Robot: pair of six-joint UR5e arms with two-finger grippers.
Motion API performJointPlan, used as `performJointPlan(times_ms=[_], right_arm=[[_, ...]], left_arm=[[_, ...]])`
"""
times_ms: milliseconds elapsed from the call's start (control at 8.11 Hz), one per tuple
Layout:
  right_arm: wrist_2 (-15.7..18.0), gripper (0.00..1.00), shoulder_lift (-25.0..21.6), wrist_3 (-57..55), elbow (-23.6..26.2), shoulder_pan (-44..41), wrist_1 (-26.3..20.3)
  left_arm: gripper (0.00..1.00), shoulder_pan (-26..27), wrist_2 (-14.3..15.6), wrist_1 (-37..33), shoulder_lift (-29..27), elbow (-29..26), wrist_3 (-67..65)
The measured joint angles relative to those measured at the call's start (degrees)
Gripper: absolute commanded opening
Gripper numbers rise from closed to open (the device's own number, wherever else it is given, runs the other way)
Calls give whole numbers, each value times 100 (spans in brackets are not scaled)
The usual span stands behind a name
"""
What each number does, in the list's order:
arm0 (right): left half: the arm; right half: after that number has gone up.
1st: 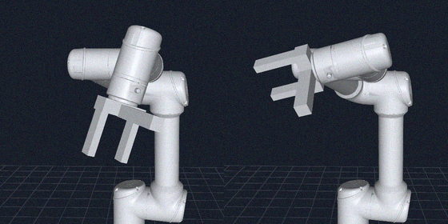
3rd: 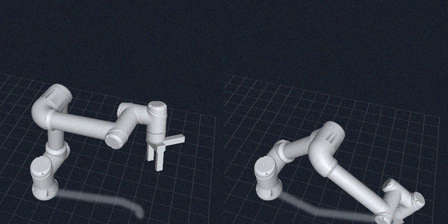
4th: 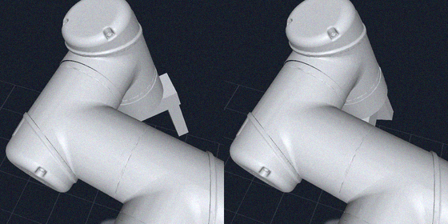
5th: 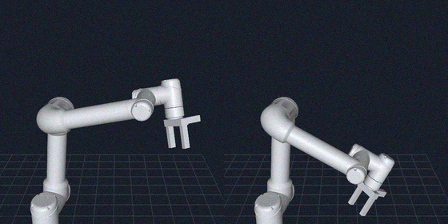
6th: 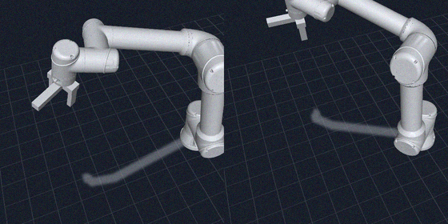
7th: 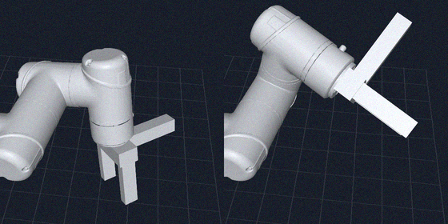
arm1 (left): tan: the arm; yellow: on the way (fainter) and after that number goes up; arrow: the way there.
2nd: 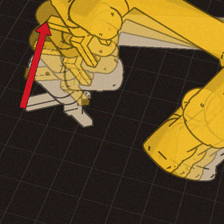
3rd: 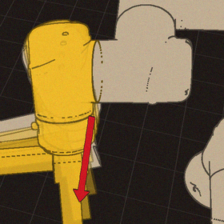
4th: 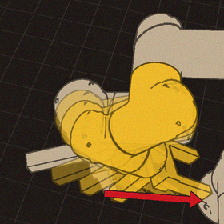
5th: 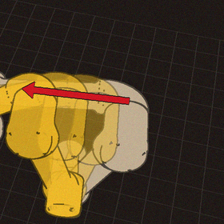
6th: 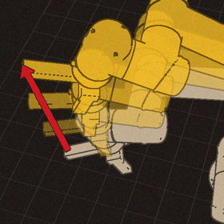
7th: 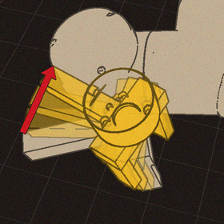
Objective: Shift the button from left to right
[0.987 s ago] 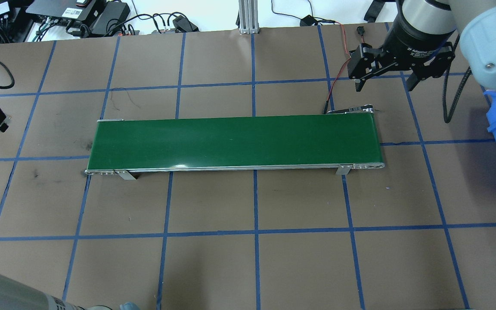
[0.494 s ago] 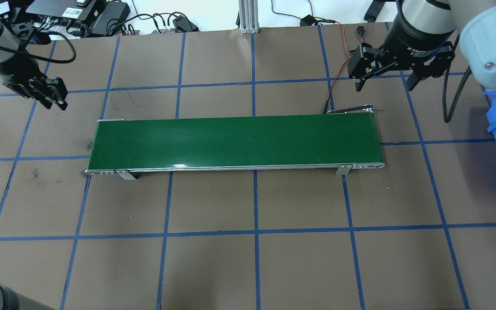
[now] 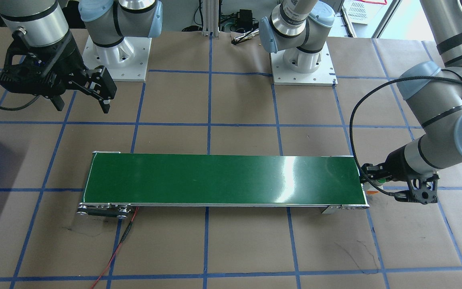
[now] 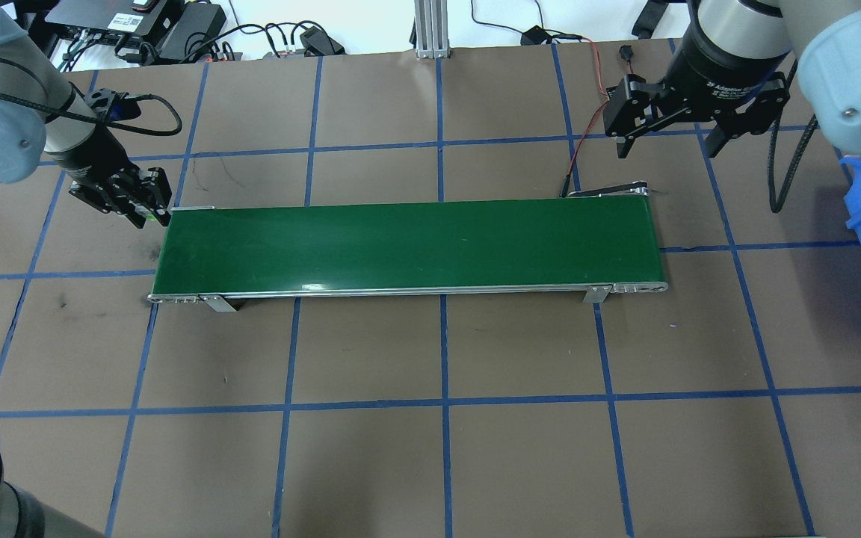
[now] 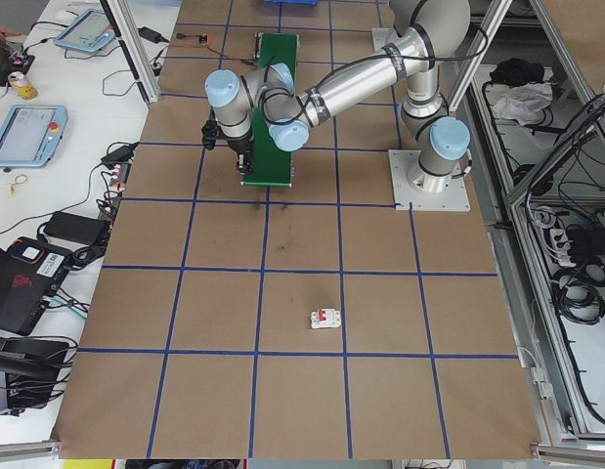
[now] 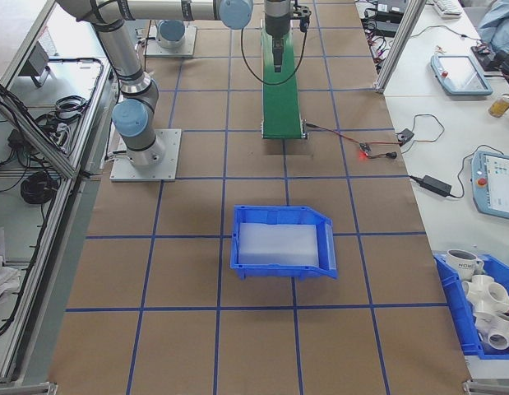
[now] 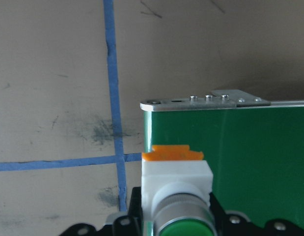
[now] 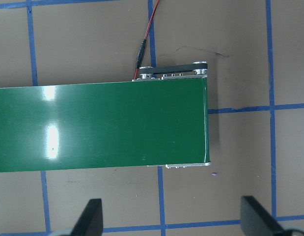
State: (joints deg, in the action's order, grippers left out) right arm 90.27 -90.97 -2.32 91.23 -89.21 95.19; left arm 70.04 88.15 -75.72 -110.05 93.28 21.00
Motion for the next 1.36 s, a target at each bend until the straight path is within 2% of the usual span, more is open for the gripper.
performJointPlan(times_ms=[494,617,740,1110,1357], right_arm=[[0,100,0,3,0,0,0],[0,100,0,3,0,0,0],[0,100,0,0,0,0,0],[0,100,0,-4,0,0,0],[0,100,0,-5,0,0,0]], left_arm=[[0,147,-106,57,2,471,-2],[57,155,-104,121,1,555,15],[100,156,-88,163,-3,588,16],[100,189,-79,116,185,550,-46],[100,353,-99,-223,688,539,-138]])
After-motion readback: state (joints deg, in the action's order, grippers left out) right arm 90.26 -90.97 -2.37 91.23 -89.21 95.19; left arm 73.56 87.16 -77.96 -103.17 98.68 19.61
